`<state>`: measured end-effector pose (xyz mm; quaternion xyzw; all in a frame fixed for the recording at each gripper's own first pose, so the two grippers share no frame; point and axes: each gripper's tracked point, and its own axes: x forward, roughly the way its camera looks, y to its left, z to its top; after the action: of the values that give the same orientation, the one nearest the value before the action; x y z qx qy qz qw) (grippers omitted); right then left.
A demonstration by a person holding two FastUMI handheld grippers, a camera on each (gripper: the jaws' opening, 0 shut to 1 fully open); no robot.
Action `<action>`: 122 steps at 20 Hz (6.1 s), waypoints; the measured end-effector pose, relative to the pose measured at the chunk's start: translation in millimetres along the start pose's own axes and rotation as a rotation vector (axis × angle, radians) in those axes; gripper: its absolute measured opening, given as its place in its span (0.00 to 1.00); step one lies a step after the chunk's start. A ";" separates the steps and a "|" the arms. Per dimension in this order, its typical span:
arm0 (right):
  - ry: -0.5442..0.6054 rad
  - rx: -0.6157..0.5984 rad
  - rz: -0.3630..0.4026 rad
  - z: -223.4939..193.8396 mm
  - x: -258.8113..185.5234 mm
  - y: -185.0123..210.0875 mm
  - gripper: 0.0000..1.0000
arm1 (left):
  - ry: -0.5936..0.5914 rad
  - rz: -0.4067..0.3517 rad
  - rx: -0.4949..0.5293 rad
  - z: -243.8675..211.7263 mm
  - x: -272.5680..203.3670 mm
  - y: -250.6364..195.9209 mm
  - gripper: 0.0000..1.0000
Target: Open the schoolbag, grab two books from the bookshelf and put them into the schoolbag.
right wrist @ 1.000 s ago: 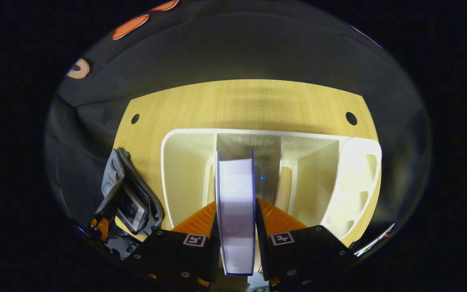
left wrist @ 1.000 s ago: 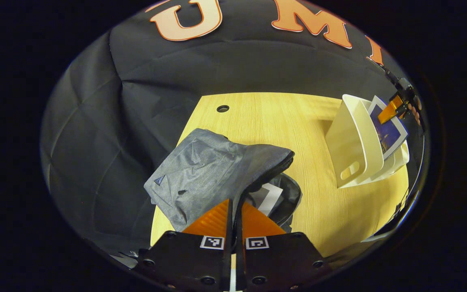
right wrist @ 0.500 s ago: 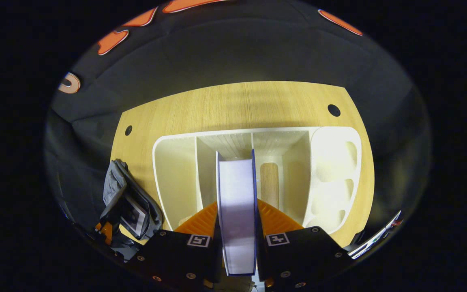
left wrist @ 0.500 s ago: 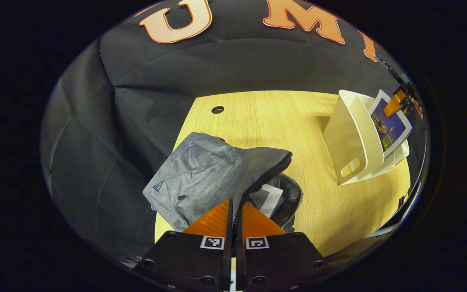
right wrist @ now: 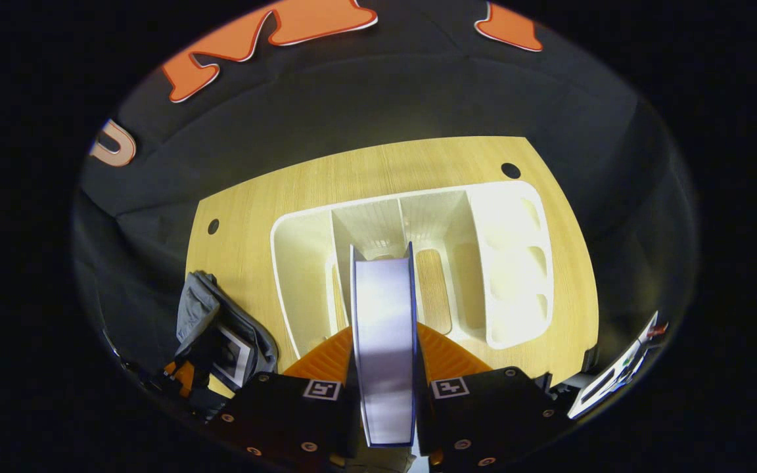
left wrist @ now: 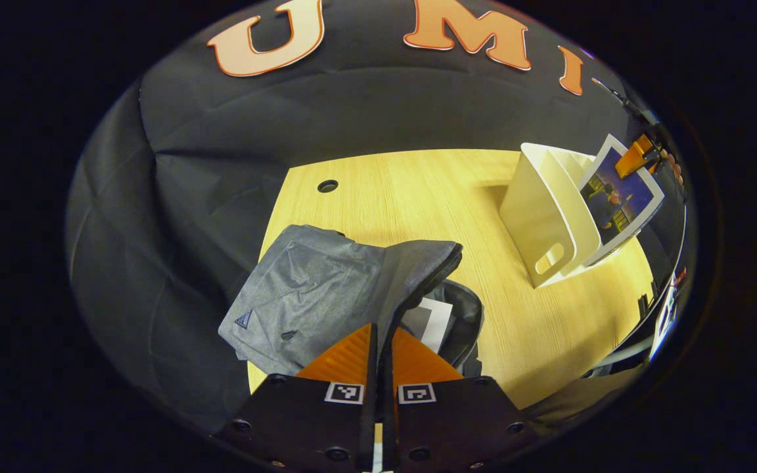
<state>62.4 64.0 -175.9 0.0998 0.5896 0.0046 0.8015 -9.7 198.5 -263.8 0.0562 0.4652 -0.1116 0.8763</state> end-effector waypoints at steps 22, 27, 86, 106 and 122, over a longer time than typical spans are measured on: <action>-0.024 0.376 0.039 -155.2 -61.0 50.9 0.36 | -0.048 -0.249 0.195 -3.1 -1.0 10.2 0.07; -0.036 0.417 0.130 -175.6 -65.9 86.4 0.35 | -0.065 -0.267 0.235 3.3 -0.3 14.3 0.07; -0.054 0.540 0.762 -197.4 100.6 390.2 0.40 | -0.216 -0.314 0.318 80.8 -38.4 -66.2 0.04; -0.273 0.199 0.481 -135.7 33.8 177.7 0.94 | -0.242 -0.168 0.109 79.5 -52.7 -128.7 0.31; -0.821 -0.063 0.258 -37.0 -142.0 6.5 0.95 | -0.636 -0.104 -0.051 172.8 -118.2 -265.5 0.95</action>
<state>-15.1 58.3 -51.3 0.1416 0.2039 0.0827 0.9652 -0.8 -76.7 -67.6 -0.0272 0.1729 -0.1567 0.9720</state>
